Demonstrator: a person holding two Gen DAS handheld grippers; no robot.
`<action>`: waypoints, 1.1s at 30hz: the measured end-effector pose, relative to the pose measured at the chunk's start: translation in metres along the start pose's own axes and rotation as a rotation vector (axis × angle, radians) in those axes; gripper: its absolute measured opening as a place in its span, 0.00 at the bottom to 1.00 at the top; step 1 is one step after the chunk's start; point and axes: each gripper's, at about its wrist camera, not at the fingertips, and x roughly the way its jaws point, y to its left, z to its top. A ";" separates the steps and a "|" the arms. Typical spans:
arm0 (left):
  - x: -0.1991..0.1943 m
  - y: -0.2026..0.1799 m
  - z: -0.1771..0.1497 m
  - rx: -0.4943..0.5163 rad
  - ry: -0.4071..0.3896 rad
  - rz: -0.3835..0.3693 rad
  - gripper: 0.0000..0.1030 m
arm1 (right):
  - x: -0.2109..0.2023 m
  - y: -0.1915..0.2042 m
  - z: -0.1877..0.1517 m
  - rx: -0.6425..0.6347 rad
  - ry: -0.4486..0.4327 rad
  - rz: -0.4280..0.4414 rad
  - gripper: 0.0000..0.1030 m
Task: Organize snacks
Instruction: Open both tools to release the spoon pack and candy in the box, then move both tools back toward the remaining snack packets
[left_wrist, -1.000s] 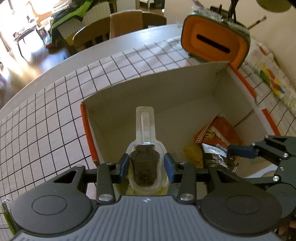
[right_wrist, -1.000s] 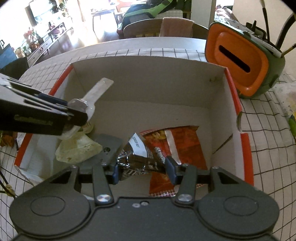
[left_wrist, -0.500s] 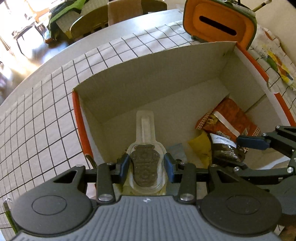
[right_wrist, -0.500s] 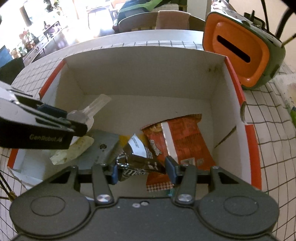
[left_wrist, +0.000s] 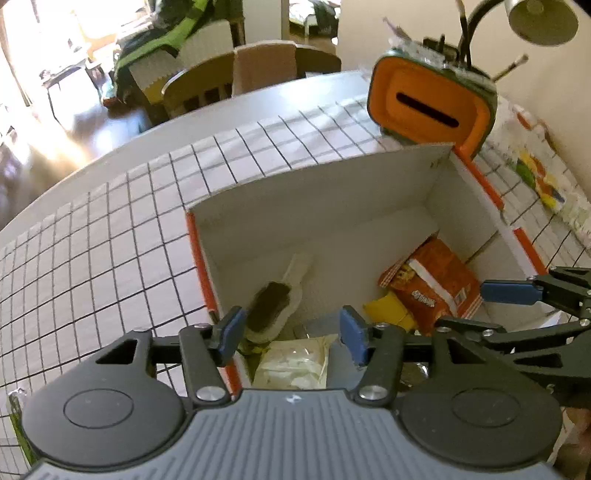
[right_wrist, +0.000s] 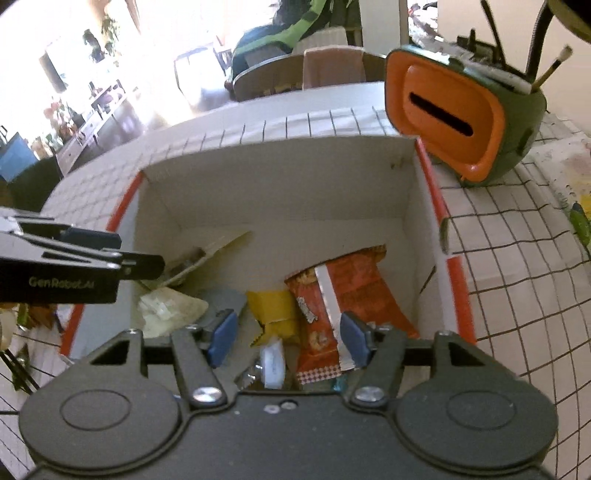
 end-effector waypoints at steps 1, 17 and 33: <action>-0.004 0.001 -0.001 -0.004 -0.011 0.001 0.56 | -0.004 0.000 0.000 0.002 -0.008 0.002 0.61; -0.074 0.003 -0.027 -0.020 -0.158 0.028 0.66 | -0.049 0.027 0.000 -0.057 -0.121 0.071 0.84; -0.122 0.047 -0.094 -0.131 -0.235 0.066 0.78 | -0.070 0.080 -0.015 -0.154 -0.188 0.169 1.00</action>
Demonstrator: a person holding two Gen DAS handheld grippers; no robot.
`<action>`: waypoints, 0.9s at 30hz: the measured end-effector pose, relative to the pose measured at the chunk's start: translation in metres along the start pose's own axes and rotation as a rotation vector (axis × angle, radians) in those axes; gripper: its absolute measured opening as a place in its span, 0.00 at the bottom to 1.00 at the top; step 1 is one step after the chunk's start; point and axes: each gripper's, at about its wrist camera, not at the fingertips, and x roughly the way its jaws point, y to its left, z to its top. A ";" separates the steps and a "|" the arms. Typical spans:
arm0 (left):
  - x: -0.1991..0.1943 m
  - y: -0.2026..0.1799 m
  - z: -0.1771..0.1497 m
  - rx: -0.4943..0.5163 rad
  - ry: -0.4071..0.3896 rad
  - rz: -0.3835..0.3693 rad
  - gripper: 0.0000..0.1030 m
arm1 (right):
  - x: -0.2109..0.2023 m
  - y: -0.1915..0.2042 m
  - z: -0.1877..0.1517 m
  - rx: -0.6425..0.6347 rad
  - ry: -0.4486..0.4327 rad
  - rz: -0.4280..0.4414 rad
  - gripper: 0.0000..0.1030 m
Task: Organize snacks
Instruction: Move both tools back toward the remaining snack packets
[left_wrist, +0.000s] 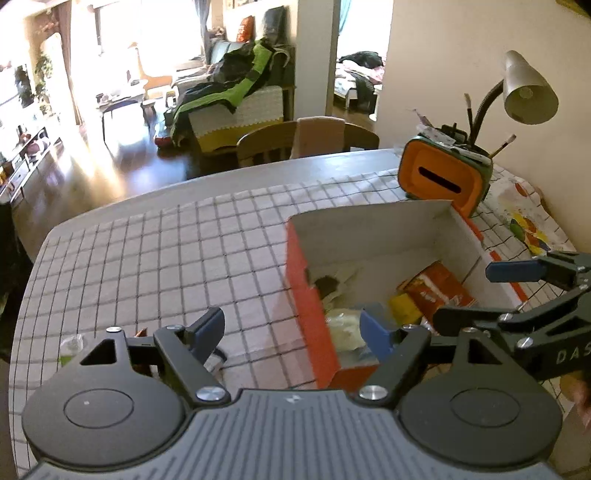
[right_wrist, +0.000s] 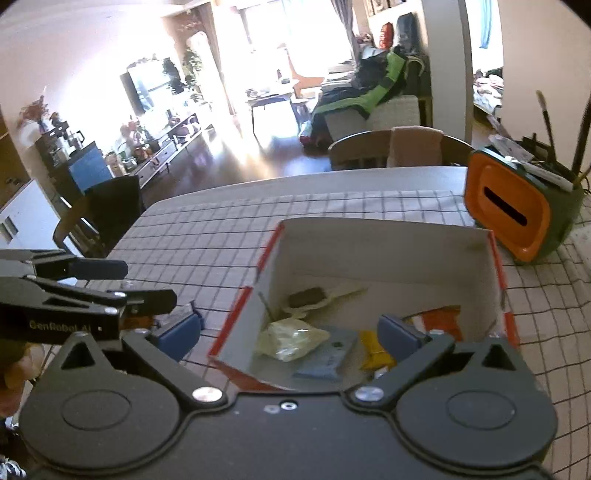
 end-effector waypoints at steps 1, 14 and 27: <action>-0.002 0.005 -0.005 -0.005 0.002 -0.001 0.78 | 0.001 0.004 -0.001 -0.002 0.001 0.004 1.00; -0.030 0.091 -0.059 -0.011 0.011 0.013 0.79 | 0.037 0.070 -0.007 -0.049 0.039 0.075 1.00; -0.034 0.171 -0.100 0.048 0.046 -0.010 0.79 | 0.104 0.136 -0.012 -0.050 0.129 0.032 1.00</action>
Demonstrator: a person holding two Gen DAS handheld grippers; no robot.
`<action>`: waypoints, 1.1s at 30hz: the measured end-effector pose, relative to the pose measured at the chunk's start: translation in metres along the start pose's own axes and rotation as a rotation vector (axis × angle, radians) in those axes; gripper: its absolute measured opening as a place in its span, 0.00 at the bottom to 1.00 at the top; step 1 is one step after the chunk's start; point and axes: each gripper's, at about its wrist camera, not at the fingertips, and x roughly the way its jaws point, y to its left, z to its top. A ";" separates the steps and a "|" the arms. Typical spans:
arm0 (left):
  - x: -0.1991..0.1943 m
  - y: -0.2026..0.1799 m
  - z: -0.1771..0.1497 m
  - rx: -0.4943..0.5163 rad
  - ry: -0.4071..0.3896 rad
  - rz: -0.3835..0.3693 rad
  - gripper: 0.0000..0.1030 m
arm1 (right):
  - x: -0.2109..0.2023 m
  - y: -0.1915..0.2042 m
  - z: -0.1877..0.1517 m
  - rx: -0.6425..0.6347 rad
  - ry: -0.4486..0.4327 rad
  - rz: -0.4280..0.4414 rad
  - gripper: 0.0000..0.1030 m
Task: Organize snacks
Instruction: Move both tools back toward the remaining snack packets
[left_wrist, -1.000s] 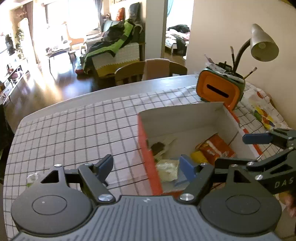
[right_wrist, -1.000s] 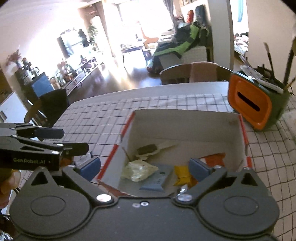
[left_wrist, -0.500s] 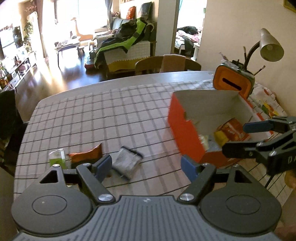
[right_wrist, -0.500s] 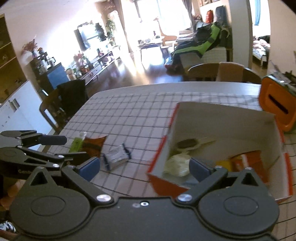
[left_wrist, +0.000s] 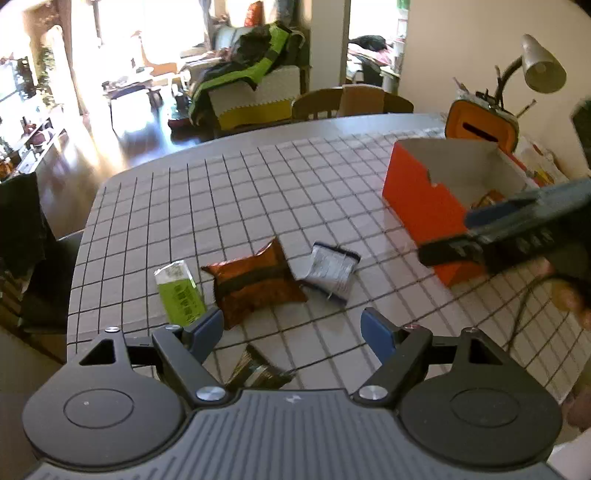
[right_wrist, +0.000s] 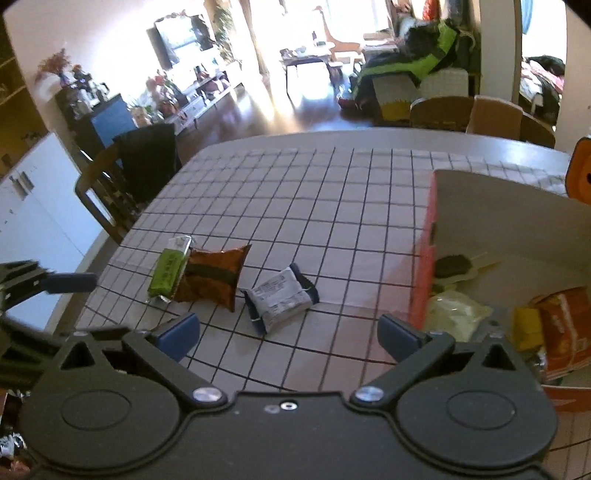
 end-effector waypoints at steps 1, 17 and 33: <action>0.002 0.005 -0.003 0.005 0.004 -0.008 0.79 | 0.006 0.003 0.002 0.004 0.006 -0.012 1.00; 0.048 0.049 -0.033 0.103 0.122 -0.099 0.79 | 0.106 0.029 0.029 0.190 0.100 -0.309 0.97; 0.084 0.057 -0.043 0.174 0.234 -0.179 0.79 | 0.180 0.032 0.042 0.323 0.192 -0.453 0.92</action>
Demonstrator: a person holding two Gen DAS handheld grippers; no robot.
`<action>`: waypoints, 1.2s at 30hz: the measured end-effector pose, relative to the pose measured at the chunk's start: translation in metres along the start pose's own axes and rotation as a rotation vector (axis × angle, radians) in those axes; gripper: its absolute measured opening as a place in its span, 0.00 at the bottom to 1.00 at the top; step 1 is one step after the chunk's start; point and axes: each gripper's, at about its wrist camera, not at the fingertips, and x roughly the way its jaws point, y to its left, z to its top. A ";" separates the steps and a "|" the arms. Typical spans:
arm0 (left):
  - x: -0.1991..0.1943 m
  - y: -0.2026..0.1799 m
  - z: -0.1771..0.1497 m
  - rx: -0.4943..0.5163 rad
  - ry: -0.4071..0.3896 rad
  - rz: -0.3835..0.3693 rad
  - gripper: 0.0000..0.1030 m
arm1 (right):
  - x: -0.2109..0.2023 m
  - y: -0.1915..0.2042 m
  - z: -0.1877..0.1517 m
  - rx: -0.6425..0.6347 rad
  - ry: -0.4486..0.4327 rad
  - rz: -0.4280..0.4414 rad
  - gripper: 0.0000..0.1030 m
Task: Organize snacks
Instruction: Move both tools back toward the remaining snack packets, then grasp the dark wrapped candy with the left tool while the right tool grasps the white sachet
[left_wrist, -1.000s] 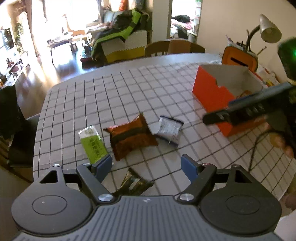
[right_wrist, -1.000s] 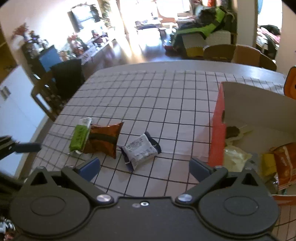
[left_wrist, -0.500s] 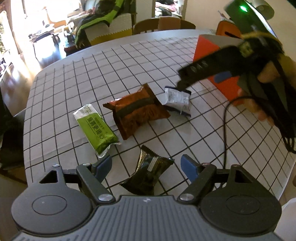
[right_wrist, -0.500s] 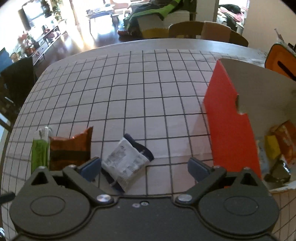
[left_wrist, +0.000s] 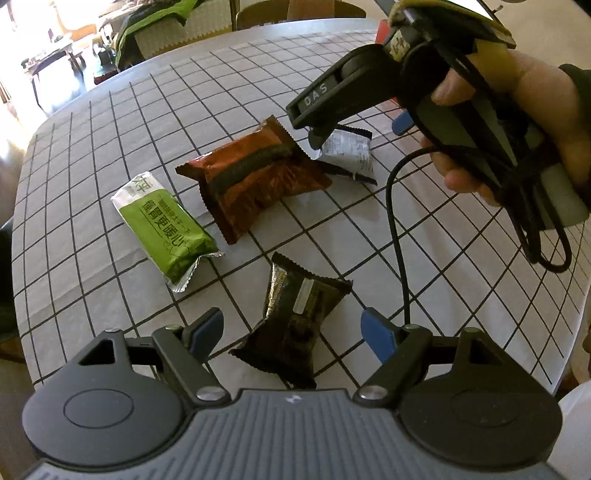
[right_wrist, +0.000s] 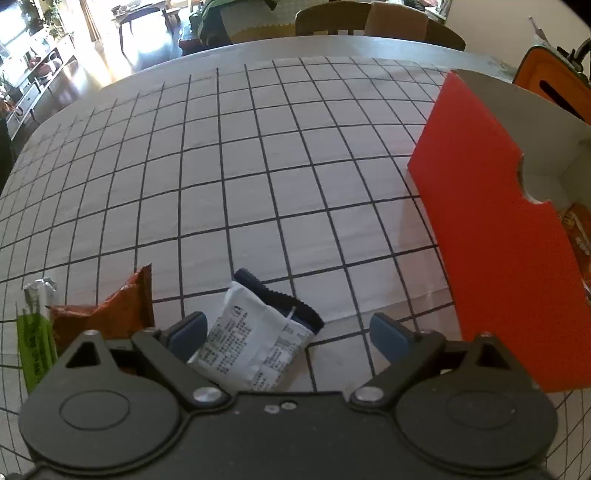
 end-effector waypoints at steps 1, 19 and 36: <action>0.001 0.001 0.001 -0.001 0.001 -0.001 0.79 | 0.002 0.002 -0.001 -0.006 0.002 -0.005 0.92; 0.027 0.014 0.013 -0.003 0.082 -0.047 0.68 | -0.014 0.014 -0.041 -0.156 -0.019 0.060 0.52; 0.018 0.016 0.007 -0.144 0.055 0.007 0.32 | -0.045 -0.040 -0.072 -0.153 -0.050 0.130 0.44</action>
